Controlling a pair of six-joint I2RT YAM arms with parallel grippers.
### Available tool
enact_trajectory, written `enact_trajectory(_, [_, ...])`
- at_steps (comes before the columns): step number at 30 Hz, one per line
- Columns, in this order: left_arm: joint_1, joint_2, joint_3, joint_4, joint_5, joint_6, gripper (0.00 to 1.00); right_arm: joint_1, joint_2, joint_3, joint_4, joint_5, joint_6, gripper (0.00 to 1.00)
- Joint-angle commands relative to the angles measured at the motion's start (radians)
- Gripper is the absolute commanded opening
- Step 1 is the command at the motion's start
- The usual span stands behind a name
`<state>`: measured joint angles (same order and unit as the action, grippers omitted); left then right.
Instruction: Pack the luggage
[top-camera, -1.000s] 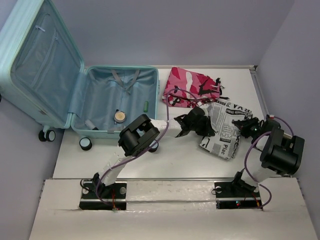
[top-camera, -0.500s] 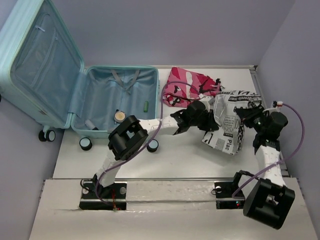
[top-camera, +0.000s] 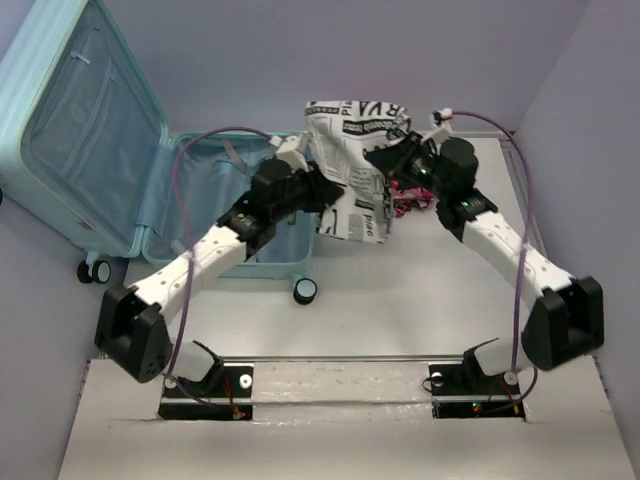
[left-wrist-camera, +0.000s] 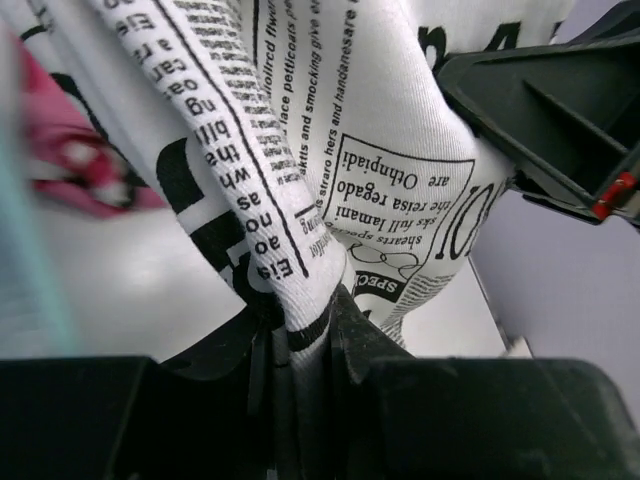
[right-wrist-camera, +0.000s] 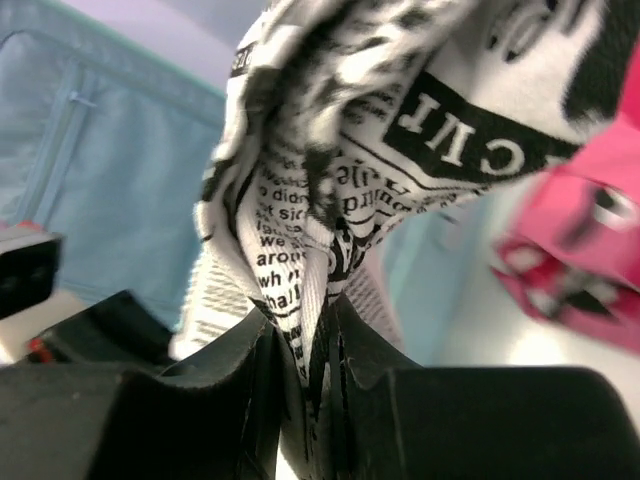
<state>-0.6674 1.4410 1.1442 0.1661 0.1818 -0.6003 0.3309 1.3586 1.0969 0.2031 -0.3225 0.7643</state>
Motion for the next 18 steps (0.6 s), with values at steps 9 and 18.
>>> enact_trajectory(9, [0.561, -0.379, -0.213, -0.23, -0.166, 0.097, 0.28, 0.275, 0.794, 0.815, 0.027, -0.052, 0.07, 0.16])
enact_trajectory(18, [0.687, -0.498, -0.172, -0.356, -0.34, 0.149, 0.99, 0.284, 1.013, 1.197, -0.446, -0.003, -0.177, 1.0])
